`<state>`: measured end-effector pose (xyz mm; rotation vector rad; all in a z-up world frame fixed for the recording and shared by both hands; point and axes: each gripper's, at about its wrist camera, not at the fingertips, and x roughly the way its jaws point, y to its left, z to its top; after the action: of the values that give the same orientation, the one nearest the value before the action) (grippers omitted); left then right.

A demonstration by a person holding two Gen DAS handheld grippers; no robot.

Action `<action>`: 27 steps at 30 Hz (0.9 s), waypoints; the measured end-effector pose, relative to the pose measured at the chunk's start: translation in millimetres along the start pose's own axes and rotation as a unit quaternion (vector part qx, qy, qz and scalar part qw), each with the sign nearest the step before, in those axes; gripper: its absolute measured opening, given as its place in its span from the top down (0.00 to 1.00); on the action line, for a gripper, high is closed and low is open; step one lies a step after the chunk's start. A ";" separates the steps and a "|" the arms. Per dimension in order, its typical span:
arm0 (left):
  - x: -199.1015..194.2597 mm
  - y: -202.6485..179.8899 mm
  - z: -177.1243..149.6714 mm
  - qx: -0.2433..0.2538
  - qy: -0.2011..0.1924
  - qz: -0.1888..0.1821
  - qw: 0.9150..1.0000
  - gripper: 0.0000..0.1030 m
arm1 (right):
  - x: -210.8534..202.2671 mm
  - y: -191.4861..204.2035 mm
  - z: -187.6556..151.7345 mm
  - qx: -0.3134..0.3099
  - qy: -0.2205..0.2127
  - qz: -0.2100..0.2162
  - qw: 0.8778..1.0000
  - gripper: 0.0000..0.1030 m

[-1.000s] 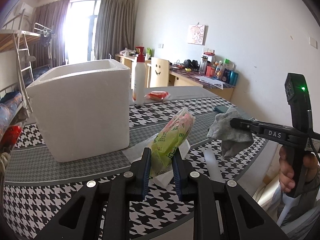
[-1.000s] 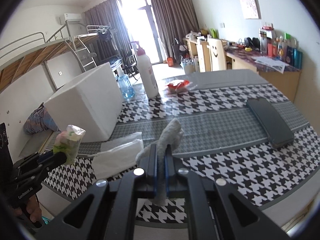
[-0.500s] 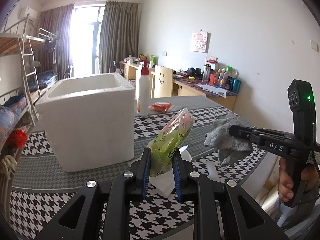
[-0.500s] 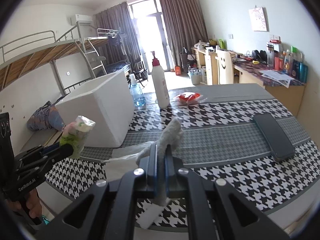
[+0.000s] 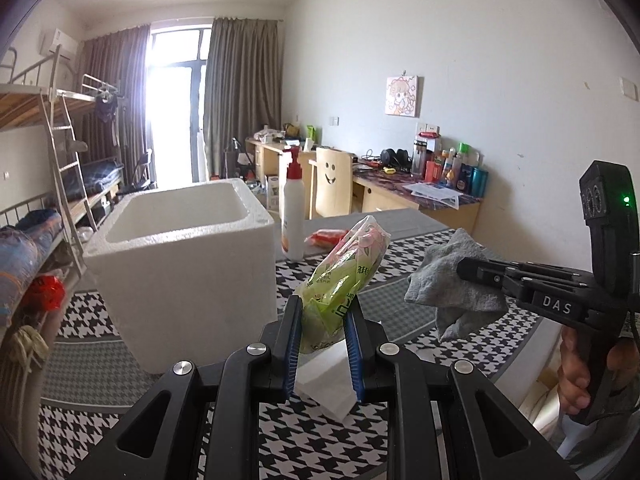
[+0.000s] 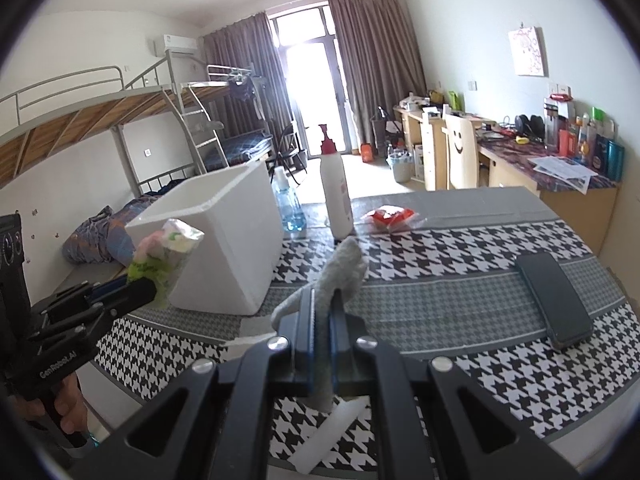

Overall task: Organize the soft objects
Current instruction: 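Lift and carry tissue pack and grey cloth with both grippers toward the styrofoam box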

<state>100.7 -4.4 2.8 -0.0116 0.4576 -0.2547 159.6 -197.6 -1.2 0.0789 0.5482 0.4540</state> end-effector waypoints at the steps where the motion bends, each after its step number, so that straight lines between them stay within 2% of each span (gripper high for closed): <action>1: 0.3 0.2 1.3 0.000 0.000 0.002 1.000 0.78 | -0.4 0.2 1.3 0.000 -0.003 0.002 1.000 0.92; 12: 4.6 5.7 15.3 -0.004 -0.011 0.014 1.000 0.78 | -1.1 5.7 12.3 -0.012 -0.018 0.008 1.000 0.92; 19: 7.0 5.3 26.5 -0.002 -0.014 0.005 1.000 0.78 | -5.0 10.0 21.7 -0.017 -0.034 0.012 0.999 0.92; 27: 11.5 1.6 34.2 0.009 -0.022 0.020 1.000 0.78 | -5.1 14.8 30.9 -0.021 -0.043 0.020 0.999 0.92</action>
<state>126.0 -7.3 28.4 0.0093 0.4115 -0.2196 165.9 -185.1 30.5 0.0692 0.4534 0.4985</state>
